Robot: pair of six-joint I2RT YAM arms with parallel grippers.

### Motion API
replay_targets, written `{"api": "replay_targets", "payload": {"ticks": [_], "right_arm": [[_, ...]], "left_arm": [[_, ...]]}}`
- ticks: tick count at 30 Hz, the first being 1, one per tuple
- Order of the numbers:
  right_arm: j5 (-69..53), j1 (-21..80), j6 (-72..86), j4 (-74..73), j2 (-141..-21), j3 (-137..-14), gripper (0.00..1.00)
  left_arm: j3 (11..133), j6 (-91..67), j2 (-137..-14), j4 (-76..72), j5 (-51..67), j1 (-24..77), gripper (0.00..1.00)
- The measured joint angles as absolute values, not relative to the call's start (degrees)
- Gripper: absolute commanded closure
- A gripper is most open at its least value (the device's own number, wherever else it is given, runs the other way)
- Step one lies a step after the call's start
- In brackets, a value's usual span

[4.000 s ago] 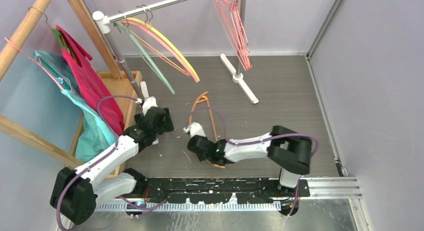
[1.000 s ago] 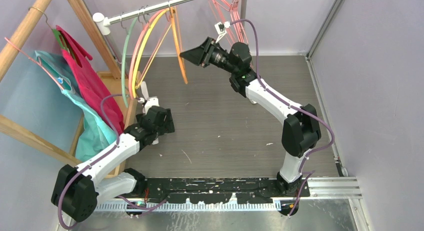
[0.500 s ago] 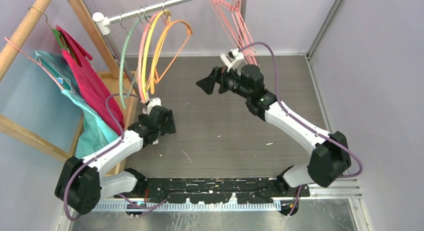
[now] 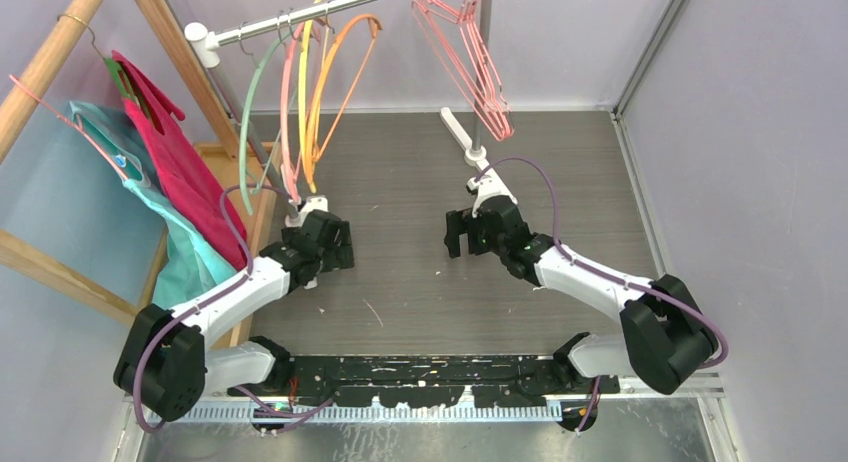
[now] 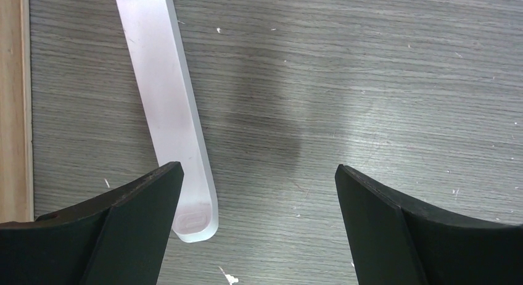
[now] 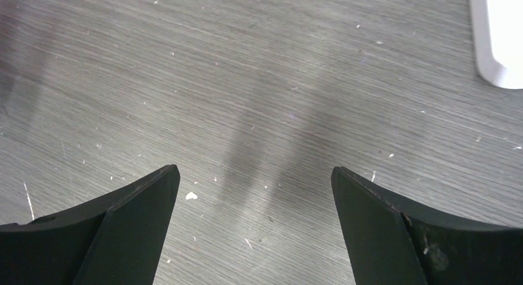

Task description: Organize the hangers

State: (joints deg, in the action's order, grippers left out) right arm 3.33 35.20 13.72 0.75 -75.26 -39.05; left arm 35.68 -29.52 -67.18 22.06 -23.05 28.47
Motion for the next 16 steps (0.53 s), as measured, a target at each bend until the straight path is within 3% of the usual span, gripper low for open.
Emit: {"api": "replay_targets", "payload": {"ticks": [16], "right_arm": [[13.30, 35.20, 13.41, 3.16, -72.75, -37.85, 0.00]], "left_arm": [[35.68, -27.97, -66.48, 21.02, -21.65, 28.49, 0.02]]}}
